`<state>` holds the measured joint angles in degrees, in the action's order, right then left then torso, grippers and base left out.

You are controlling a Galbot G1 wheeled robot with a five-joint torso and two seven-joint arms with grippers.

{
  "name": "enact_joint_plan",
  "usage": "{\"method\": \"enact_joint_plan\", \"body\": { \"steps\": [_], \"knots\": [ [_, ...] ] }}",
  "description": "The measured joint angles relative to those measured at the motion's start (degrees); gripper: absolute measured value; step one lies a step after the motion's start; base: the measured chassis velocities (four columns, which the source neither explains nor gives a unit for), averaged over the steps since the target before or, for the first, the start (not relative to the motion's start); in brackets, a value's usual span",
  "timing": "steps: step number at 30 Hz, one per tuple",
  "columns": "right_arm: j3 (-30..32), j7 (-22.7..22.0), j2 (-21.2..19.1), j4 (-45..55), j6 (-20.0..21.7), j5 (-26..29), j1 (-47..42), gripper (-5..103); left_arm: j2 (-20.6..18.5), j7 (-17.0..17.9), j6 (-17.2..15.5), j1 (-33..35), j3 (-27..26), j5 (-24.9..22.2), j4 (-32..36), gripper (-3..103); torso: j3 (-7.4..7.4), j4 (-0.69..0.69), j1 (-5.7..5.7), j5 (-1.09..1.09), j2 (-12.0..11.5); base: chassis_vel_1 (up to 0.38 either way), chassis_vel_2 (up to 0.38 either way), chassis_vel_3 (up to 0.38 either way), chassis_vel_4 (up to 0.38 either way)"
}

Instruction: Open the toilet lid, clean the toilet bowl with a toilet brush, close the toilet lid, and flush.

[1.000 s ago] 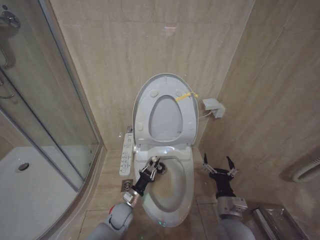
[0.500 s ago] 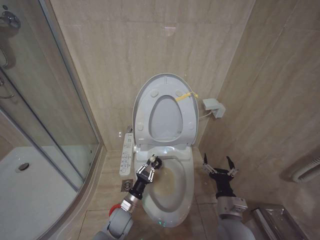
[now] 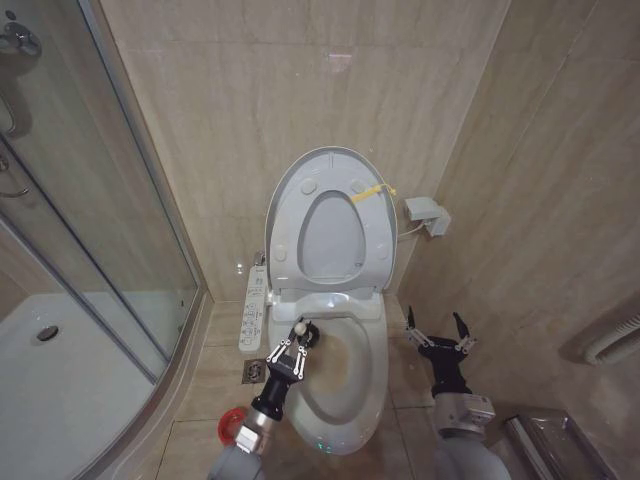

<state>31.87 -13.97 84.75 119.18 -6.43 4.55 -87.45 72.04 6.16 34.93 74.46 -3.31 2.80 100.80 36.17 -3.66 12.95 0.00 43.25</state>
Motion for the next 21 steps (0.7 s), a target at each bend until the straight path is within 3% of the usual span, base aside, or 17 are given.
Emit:
{"method": "enact_joint_plan", "body": {
  "steps": [5,16,21],
  "knots": [
    [0.0,0.0,0.0,0.0,0.0,0.0,0.0,100,-0.2,1.4,-0.7,2.7,-0.7,2.5,4.2,16,0.00,-0.01,0.00,0.00,0.0,0.000,0.000,0.000,0.000],
    [0.0,0.0,0.0,0.0,0.0,0.0,0.0,100,-0.1,10.6,-5.7,9.3,-1.4,9.3,12.0,16,0.00,-0.01,0.01,0.00,0.0,0.000,0.000,0.000,0.000],
    [0.0,0.0,0.0,0.0,0.0,0.0,0.0,100,-0.2,12.3,-6.9,13.1,-2.0,10.9,14.7,16,0.00,0.00,0.01,0.00,0.0,0.000,0.000,0.000,0.000]
  ]
}}
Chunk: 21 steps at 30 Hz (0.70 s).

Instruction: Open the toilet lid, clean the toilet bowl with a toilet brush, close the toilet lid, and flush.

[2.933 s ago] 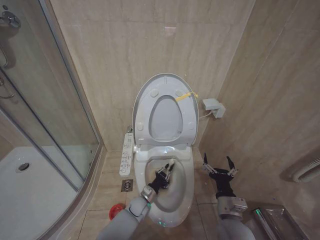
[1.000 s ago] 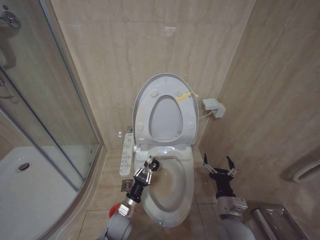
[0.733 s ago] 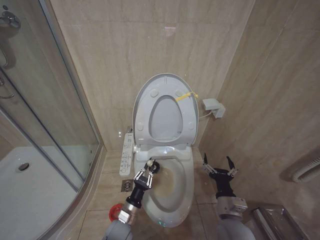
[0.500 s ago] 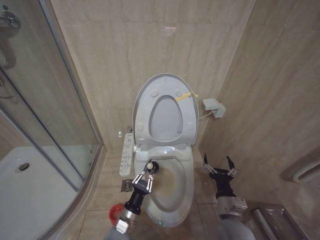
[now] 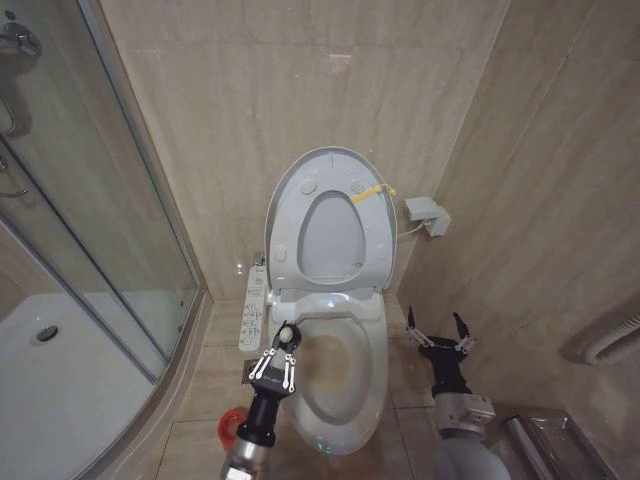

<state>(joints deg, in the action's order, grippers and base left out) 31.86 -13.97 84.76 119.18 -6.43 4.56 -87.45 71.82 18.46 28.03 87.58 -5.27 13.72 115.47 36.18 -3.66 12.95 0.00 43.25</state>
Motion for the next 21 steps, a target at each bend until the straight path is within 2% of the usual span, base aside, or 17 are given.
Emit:
{"method": "enact_joint_plan", "body": {
  "steps": [3,11,21],
  "knots": [
    [0.0,0.0,0.0,0.0,0.0,0.0,0.0,100,0.1,0.8,0.0,4.2,-0.3,1.9,1.5,16,0.00,0.00,0.00,0.00,0.0,0.000,0.000,0.000,0.000],
    [0.0,0.0,0.0,0.0,0.0,0.0,0.0,100,0.3,2.8,0.1,10.3,-1.7,4.0,4.1,16,0.00,0.01,0.00,0.00,0.0,0.000,0.000,0.000,0.000],
    [0.0,0.0,0.0,0.0,0.0,0.0,0.0,100,-1.6,4.5,0.0,10.2,-3.2,3.3,3.1,16,0.00,0.00,-0.01,0.00,0.0,0.000,0.000,0.000,0.000]
  ]
}}
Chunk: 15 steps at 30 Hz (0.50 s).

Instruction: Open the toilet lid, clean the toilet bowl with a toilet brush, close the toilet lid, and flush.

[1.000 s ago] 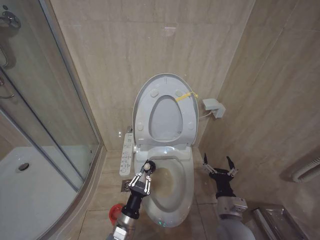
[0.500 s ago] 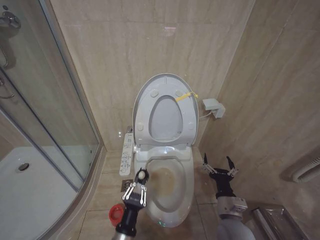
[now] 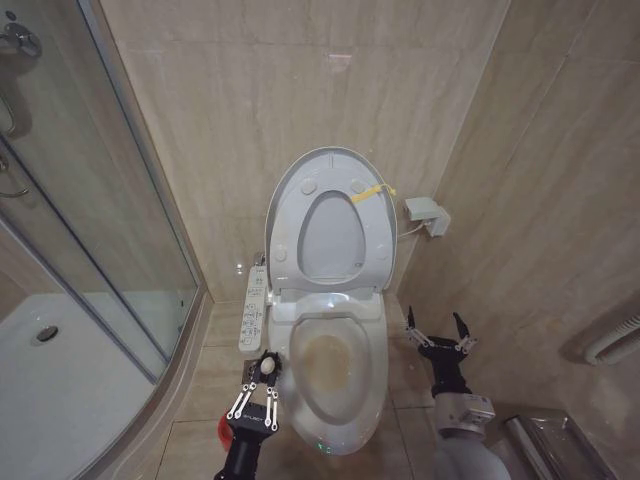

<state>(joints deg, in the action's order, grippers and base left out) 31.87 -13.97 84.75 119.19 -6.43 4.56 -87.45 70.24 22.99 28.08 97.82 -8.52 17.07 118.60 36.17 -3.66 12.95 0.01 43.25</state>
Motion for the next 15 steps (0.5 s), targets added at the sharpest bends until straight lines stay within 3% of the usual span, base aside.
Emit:
{"method": "enact_joint_plan", "body": {
  "steps": [15],
  "knots": [
    [0.0,0.0,0.0,0.0,0.0,0.0,0.0,100,-0.5,2.1,-1.9,-1.4,-4.4,-4.2,-4.1,16,0.00,0.00,0.00,0.00,0.0,0.000,0.000,0.000,0.000]
  ]
}}
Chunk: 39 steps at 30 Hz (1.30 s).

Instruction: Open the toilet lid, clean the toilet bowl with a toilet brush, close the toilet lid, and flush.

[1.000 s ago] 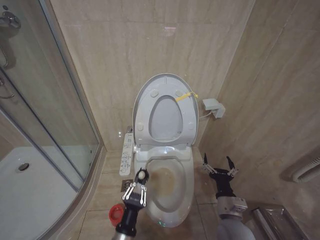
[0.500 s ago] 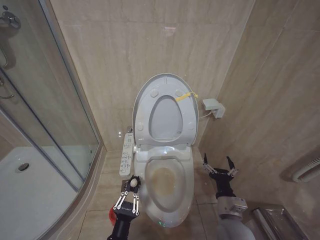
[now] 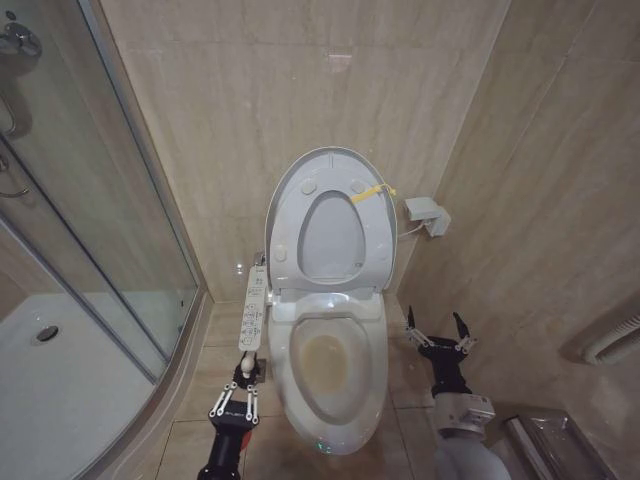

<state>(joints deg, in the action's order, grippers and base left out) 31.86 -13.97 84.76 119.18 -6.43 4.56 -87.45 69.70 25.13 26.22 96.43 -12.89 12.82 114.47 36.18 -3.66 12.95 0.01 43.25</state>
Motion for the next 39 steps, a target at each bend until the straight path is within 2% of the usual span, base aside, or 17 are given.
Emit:
{"method": "enact_joint_plan", "body": {
  "steps": [13,23,27,39],
  "knots": [
    [0.0,0.0,0.0,0.0,0.0,0.0,0.0,100,0.3,0.8,0.1,-5.4,-2.7,-7.2,-10.0,16,0.00,0.00,0.00,0.00,0.0,0.000,0.000,0.000,0.000],
    [0.0,0.0,0.0,0.0,0.0,0.0,0.0,100,0.9,1.7,1.8,-6.7,-1.8,-9.0,-15.2,16,0.00,0.00,0.00,0.00,0.0,0.000,0.000,0.000,0.000],
    [0.0,0.0,0.0,0.0,0.0,0.0,0.0,100,1.4,1.7,3.6,-7.9,-1.1,-9.5,-19.2,16,0.00,0.00,0.00,0.00,0.0,0.000,0.000,0.000,0.000],
    [0.0,0.0,0.0,0.0,0.0,0.0,0.0,100,1.9,0.9,4.8,-9.8,0.1,-12.7,-25.0,16,0.00,0.00,0.00,0.00,0.0,0.000,0.000,0.000,0.000]
  ]
}}
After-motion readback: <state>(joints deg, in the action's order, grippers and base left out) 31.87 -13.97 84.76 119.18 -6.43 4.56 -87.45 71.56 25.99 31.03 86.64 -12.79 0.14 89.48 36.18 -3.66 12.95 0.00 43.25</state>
